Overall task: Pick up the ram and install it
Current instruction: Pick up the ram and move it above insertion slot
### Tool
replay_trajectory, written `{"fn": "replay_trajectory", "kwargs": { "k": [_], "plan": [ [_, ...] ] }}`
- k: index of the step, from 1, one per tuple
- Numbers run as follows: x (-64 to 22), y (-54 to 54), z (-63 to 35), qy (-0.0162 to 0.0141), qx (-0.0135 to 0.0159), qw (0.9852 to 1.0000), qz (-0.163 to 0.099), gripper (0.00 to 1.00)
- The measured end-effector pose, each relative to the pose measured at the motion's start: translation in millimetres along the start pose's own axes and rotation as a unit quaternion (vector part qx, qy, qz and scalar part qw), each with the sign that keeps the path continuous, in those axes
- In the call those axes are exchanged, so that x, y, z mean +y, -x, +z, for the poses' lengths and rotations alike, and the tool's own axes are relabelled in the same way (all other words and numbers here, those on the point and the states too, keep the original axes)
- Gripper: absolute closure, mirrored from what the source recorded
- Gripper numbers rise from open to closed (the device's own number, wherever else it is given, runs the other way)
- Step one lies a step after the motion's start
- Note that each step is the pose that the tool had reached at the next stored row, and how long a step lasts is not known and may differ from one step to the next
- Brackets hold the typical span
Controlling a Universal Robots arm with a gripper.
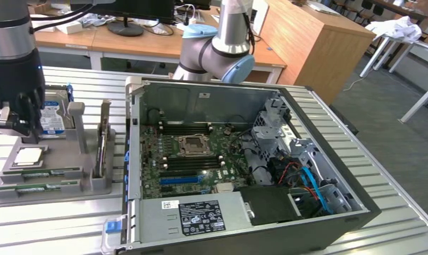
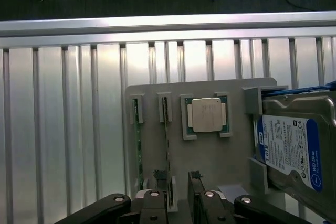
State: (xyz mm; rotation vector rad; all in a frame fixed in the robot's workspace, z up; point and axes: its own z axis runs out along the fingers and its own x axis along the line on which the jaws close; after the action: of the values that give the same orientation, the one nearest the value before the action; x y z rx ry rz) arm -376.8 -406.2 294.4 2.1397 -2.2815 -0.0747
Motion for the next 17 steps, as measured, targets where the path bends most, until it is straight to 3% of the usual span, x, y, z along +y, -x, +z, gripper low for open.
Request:
{"fn": "replay_trajectory", "kwargs": {
  "k": [17],
  "plan": [
    [-0.7, -0.4, 17.0, 0.0, 0.0, 1.0, 0.0, 0.7]
  ]
}}
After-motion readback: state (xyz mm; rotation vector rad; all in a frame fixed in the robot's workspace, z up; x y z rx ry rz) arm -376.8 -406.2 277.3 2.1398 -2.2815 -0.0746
